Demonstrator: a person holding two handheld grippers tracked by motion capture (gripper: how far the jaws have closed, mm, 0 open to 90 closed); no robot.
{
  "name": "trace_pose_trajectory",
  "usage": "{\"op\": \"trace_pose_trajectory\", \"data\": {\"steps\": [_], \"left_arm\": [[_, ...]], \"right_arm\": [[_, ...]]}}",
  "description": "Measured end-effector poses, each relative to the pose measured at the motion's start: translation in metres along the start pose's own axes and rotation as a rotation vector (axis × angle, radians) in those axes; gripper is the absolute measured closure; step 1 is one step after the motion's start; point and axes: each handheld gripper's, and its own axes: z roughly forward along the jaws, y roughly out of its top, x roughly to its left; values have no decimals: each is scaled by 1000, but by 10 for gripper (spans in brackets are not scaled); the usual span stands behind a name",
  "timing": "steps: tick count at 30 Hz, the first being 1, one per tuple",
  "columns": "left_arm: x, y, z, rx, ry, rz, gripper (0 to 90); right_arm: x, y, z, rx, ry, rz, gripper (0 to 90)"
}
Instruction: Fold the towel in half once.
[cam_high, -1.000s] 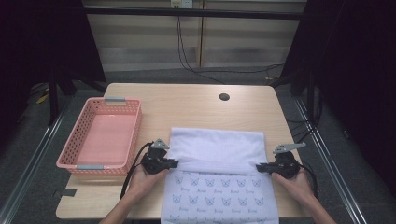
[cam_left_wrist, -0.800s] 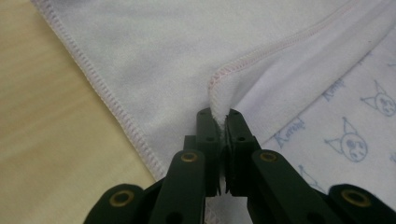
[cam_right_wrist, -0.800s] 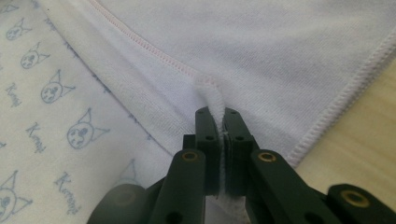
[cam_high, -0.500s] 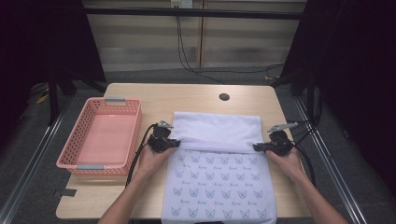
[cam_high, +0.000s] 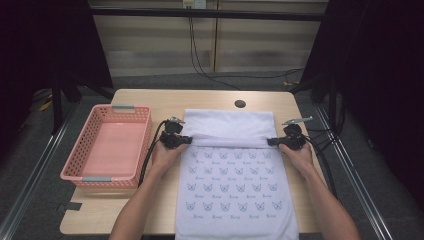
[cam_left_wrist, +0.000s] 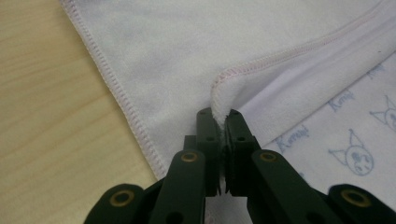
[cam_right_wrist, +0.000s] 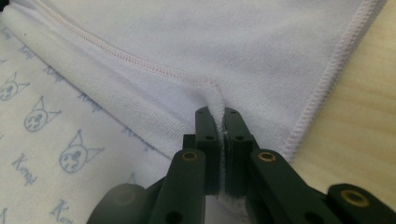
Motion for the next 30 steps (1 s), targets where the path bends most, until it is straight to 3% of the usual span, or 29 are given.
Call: {"op": "trace_pose_trajectory", "data": {"steps": [5,8,11,13,17,19,21,22,25,30], "left_arm": [[5,8,4,9,22,12,867],[12,11,8,-9,29,-7,867],[13,16,13,-23,56,2,867],[16,17,14,-19,48,-25,866],[15,16,10,-12,37,-4,866],[15,16,6,-32,17,-8,868],[12,18,-2,-95,23,-4,868],[10,20,-6,-132,-3,-29,869],[1,27,-17,-129,-16,39,868],[-9,34,-50,-183,-89,47,866]], "right_arm": [[-3,14,11,6,-41,11,875],[-3,18,15,-1,-55,23,876],[-2,20,19,-24,-84,38,876],[-2,22,21,-21,-87,43,876],[-3,22,19,-22,-77,35,876],[-5,23,17,-37,-49,43,876],[-7,26,10,-75,-5,52,876],[-8,29,5,-97,18,53,876],[-9,41,-16,-155,26,47,876],[-3,57,-55,-232,53,14,876]]}}
